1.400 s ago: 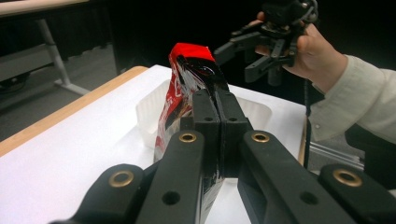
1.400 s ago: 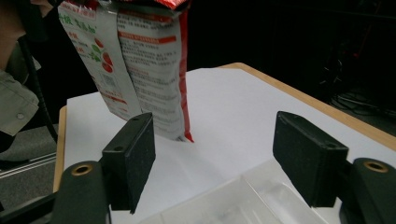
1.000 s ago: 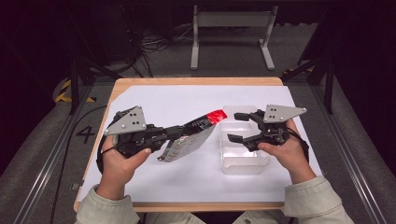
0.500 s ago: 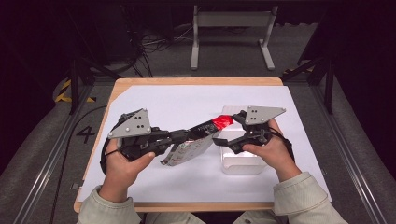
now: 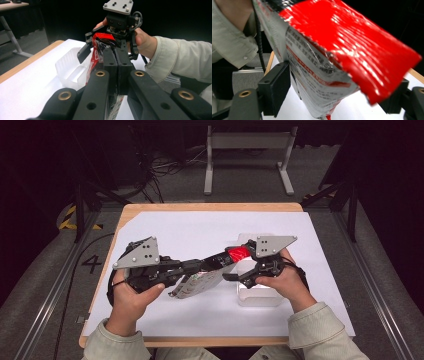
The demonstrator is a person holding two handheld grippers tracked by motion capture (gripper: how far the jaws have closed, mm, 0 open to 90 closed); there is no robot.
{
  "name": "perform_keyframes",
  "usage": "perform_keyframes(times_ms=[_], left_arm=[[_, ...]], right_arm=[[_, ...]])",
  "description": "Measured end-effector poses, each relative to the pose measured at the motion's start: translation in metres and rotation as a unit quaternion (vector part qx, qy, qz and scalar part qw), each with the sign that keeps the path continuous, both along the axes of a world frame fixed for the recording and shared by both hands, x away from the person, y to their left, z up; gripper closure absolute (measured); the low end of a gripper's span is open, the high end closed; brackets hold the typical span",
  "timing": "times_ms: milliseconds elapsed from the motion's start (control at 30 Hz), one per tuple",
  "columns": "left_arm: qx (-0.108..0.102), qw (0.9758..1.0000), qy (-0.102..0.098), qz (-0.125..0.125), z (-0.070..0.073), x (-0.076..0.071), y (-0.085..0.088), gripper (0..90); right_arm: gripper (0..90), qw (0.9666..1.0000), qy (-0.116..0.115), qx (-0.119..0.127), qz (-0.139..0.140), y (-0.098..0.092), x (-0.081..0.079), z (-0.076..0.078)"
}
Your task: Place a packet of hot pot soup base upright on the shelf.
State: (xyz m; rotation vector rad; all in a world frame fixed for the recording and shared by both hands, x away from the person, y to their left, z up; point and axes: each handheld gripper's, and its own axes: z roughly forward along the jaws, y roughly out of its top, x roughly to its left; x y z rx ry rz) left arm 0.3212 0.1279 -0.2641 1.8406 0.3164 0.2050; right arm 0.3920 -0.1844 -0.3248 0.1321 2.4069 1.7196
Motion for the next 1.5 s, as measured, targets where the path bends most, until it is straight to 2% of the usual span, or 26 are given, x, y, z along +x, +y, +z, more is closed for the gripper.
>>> perform_keyframes(times_ms=[133,267,500,600,767,867,900,1000,1100,1300,1500], left_arm=[[-0.003,1.0000,0.006,0.006,-0.002,0.003,0.001,88.5],[-0.001,1.0000,0.003,0.007,-0.003,0.005,0.000,88.6],[-0.002,0.9999,0.006,0.011,-0.005,0.005,-0.002,88.5],[-0.001,0.9999,0.003,0.011,-0.005,0.006,-0.001,88.5],[-0.009,0.9997,0.007,0.020,-0.006,0.009,0.003,88.3],[-0.011,0.9996,0.007,0.026,-0.007,0.010,0.005,87.9],[-0.013,0.9993,0.007,0.033,-0.007,0.011,0.007,87.9],[-0.015,0.9991,0.006,0.040,-0.007,0.012,0.009,87.7],[-0.018,0.9988,0.007,0.045,-0.008,0.013,0.011,87.6],[-0.013,0.9981,-0.005,0.059,-0.008,0.015,0.014,87.1],[-0.019,0.9973,-0.006,0.070,-0.009,0.015,0.018,84.6]], right_arm=[[24.5,0.9999,-0.010,-0.008,0.006,0.000,-0.001,-0.001],[24.3,0.9999,-0.004,0.000,0.017,0.003,-0.003,-0.002],[29.1,0.9999,-0.014,-0.008,0.003,0.009,-0.003,-0.002],[31.5,0.9998,-0.012,-0.013,0.000,0.009,-0.004,-0.001],[47.3,0.9997,-0.004,-0.023,0.006,0.005,-0.003,0.002],[52.2,0.9996,0.000,-0.026,0.010,0.004,-0.004,0.003],[56.3,0.9995,0.002,-0.028,0.012,0.003,-0.005,0.004],[64.8,0.9990,0.012,-0.035,0.025,0.003,-0.007,0.005],[69.2,0.9985,0.018,-0.036,0.037,0.004,-0.008,0.006],[75.8,0.9979,0.020,-0.037,0.050,0.006,-0.011,0.009],[80.0,0.9972,0.023,-0.035,0.063,0.007,-0.014,0.014]])
